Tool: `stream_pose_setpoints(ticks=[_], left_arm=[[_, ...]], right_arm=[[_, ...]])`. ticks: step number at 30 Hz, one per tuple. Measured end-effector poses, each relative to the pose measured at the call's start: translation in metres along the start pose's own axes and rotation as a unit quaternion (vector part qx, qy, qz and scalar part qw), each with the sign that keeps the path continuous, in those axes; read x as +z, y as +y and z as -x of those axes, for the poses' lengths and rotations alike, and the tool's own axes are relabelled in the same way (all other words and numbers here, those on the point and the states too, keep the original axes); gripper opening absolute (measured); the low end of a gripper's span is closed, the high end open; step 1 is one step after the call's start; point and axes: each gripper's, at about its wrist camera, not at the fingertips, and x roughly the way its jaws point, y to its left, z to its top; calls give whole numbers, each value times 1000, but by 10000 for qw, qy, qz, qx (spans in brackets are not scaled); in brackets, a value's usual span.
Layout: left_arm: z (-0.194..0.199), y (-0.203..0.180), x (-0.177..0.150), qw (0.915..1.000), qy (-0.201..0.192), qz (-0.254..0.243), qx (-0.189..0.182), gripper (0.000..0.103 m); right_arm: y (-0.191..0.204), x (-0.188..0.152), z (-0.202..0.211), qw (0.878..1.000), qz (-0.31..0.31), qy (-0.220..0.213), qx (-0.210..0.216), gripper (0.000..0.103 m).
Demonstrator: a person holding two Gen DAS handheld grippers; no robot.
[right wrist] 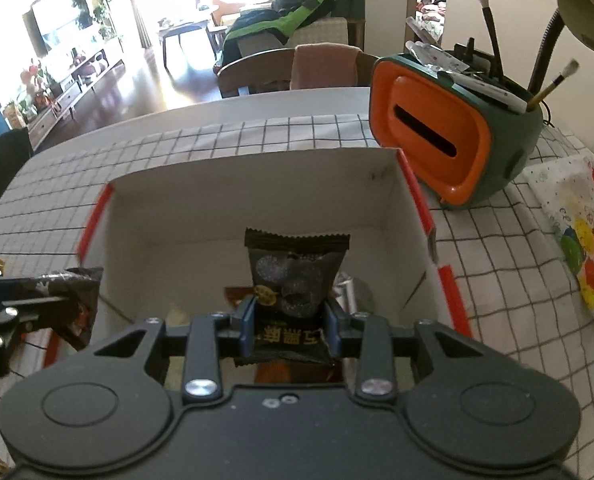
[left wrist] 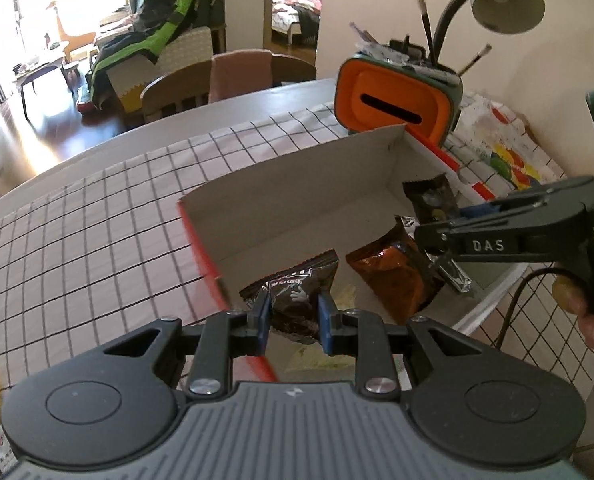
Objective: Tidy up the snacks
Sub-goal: 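Carry the black bag and chocolate wrapper over the red box, then open both grippers to drop the bag and wrapper into the box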
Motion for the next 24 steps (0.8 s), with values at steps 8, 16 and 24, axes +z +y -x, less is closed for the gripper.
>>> stream_pose_setpoints(ticks=[8, 16, 24], left_arm=[[-35, -10, 19, 9993, 361, 19, 66, 24], [-60, -12, 25, 9964, 831, 83, 177, 24], [-73, -16, 23, 9935, 1120, 75, 174, 24]], right_arm=[[-12, 15, -32, 9995, 128, 289, 41, 34], [-19, 19, -48, 9984, 187, 522, 134, 34], [-25, 20, -53, 9976, 164, 636, 229, 34]])
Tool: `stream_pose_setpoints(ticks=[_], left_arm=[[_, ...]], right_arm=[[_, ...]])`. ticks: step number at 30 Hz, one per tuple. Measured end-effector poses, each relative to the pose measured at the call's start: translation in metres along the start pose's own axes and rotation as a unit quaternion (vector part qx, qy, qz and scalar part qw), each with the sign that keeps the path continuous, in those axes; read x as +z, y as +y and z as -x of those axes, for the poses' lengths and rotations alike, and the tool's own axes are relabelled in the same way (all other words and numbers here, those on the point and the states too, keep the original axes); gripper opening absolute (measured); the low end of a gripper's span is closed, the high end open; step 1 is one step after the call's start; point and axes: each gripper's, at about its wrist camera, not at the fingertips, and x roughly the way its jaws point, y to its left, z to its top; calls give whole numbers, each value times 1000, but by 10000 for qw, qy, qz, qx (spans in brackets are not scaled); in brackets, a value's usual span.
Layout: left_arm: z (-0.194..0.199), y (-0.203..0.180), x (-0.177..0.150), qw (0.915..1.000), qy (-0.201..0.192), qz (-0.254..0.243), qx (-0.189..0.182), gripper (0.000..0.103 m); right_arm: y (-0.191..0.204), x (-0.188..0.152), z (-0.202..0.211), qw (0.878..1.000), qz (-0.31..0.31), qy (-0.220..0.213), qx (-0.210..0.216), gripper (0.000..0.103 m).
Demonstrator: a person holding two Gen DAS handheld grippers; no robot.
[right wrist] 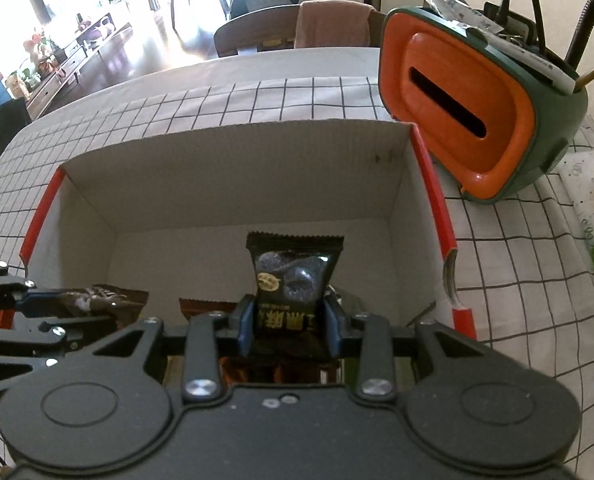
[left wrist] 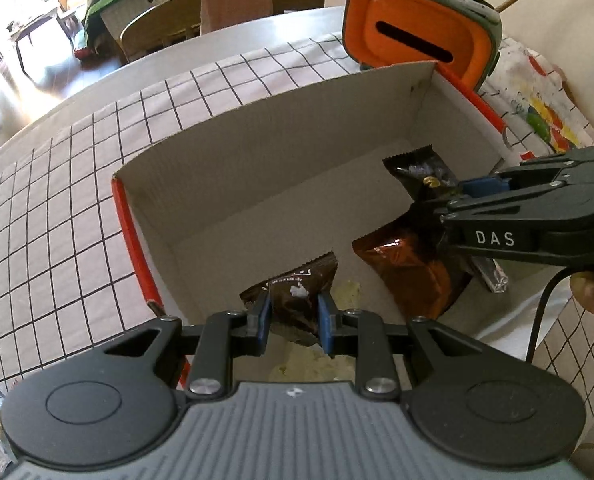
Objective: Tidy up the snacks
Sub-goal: 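Open both grippers to drop the bag and wrapper into the box, then move both tools back over the snack pile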
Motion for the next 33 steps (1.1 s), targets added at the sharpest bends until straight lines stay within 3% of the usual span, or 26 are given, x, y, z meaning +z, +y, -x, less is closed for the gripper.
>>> stream_pose_setpoints(ticks=[12, 17, 20, 24, 30, 33], left_arm=[[3, -1, 0, 9999, -36, 88, -33, 24], [13, 2, -3, 9996, -193, 167, -122, 30], [22, 7, -6, 9990, -307, 231, -214, 32], [40, 11, -13, 9976, -583, 274, -269, 58], [69, 20, -23, 9943, -968, 266, -352, 60], [83, 27, -29, 9927, -1123, 292, -337, 63]], right_arm=[[6, -6, 10, 9997, 219, -67, -10, 36], [4, -9, 20, 9998, 101, -165, 40, 40], [6, -10, 26, 9997, 74, -212, 25, 44], [12, -13, 40, 9994, 78, -347, 35, 55], [25, -16, 63, 9985, 39, -546, 46, 63], [31, -17, 73, 9983, -77, -574, 15, 79]])
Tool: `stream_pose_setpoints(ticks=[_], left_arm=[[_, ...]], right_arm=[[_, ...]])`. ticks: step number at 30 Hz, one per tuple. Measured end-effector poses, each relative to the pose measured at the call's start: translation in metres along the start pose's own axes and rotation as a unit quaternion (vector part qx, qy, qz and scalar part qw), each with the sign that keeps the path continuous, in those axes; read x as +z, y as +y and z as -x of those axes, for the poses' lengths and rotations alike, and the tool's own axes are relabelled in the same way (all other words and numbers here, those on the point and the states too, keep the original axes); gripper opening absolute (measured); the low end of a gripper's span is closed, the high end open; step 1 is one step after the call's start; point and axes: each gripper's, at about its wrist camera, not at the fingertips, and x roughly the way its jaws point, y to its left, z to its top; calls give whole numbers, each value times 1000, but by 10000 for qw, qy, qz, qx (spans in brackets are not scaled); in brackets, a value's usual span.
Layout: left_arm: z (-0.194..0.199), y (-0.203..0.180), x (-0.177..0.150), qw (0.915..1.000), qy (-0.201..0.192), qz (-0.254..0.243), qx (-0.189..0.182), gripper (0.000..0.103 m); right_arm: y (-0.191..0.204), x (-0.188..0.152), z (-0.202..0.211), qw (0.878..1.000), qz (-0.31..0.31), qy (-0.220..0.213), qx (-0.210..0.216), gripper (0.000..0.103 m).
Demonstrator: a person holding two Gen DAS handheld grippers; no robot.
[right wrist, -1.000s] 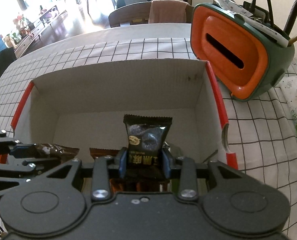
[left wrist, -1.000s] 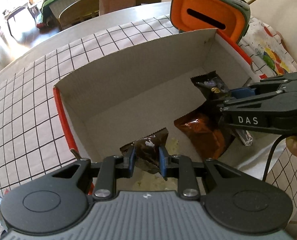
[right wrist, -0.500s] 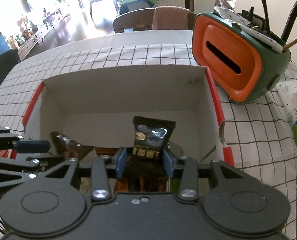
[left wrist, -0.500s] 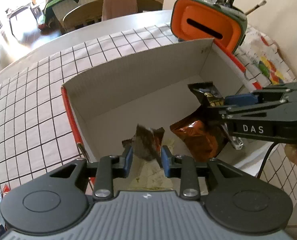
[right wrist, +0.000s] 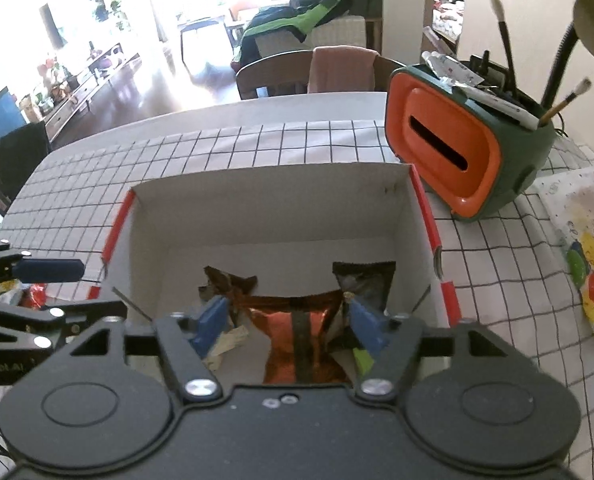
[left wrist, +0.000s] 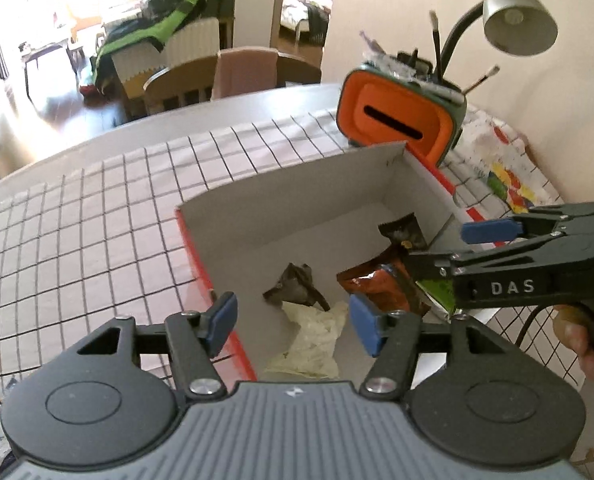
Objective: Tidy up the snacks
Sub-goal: 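Move both tools back over the snack pile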
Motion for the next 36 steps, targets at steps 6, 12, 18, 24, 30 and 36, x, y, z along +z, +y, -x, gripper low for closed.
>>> stream_pose_setpoints(ticks=[6, 12, 18, 24, 30, 36], left_arm=[[29, 21, -10, 9995, -270, 144, -28, 68], [56, 48, -25, 9985, -479, 248, -5, 75], [81, 85, -46, 9977, -603, 313, 87, 84], [106, 130, -72, 9966, -657, 412, 265, 85], [128, 177, -101, 9962, -665, 503, 258, 93], [141, 216, -131, 9948, -758, 549, 398, 102]], right_arm=[[18, -4, 20, 9998, -70, -140, 97, 87], [47, -10, 34, 9992, -151, -260, 265, 96], [91, -18, 43, 9984, -28, -444, 358, 102], [137, -26, 38, 9976, 66, -454, 514, 103], [185, -33, 27, 9964, 185, -348, 748, 103], [236, -39, 12, 9949, 468, -297, 839, 103]])
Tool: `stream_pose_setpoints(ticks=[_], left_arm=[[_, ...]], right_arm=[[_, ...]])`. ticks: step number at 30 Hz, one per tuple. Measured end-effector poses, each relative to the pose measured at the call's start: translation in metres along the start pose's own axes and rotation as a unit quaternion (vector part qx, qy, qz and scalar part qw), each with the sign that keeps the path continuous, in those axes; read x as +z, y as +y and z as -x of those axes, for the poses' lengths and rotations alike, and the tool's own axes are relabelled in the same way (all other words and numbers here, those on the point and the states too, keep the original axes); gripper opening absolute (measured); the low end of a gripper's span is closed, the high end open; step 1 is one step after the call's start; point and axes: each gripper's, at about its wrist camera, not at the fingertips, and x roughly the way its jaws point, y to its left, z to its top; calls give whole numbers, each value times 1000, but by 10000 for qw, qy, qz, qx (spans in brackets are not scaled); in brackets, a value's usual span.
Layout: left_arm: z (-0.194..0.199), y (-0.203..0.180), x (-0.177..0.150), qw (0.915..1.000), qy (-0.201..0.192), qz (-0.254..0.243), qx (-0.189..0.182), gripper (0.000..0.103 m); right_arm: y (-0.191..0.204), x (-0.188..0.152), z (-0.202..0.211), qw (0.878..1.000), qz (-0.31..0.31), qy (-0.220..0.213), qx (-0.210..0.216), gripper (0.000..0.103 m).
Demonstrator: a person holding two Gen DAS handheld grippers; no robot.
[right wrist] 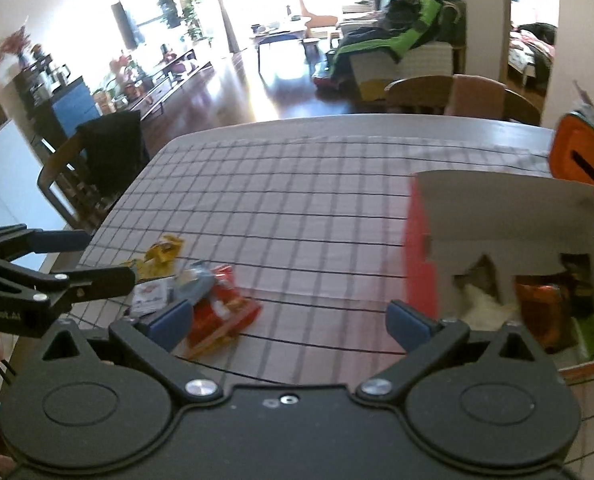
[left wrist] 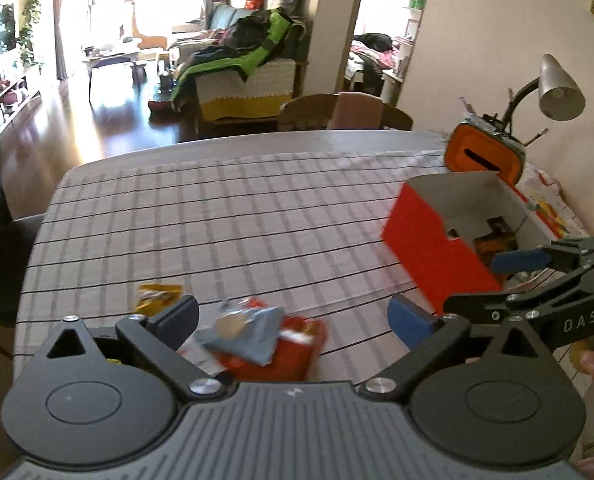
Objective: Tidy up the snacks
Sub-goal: 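Move both tools back over the snack pile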
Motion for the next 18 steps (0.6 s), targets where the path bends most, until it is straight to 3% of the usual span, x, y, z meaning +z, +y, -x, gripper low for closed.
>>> stream_pose_setpoints(ticks=[8, 12, 18], left_arm=[[4, 54, -32, 9997, 95, 177, 101, 102], [-2, 74, -45, 9989, 222, 229, 339, 102], [-14, 100, -64, 9979, 444, 333, 333, 102]], right_arm=[[51, 1, -38, 9991, 355, 66, 226, 103], [70, 1, -62, 9973, 612, 299, 287, 102], [98, 1, -101, 9896, 1247, 646, 315, 95]])
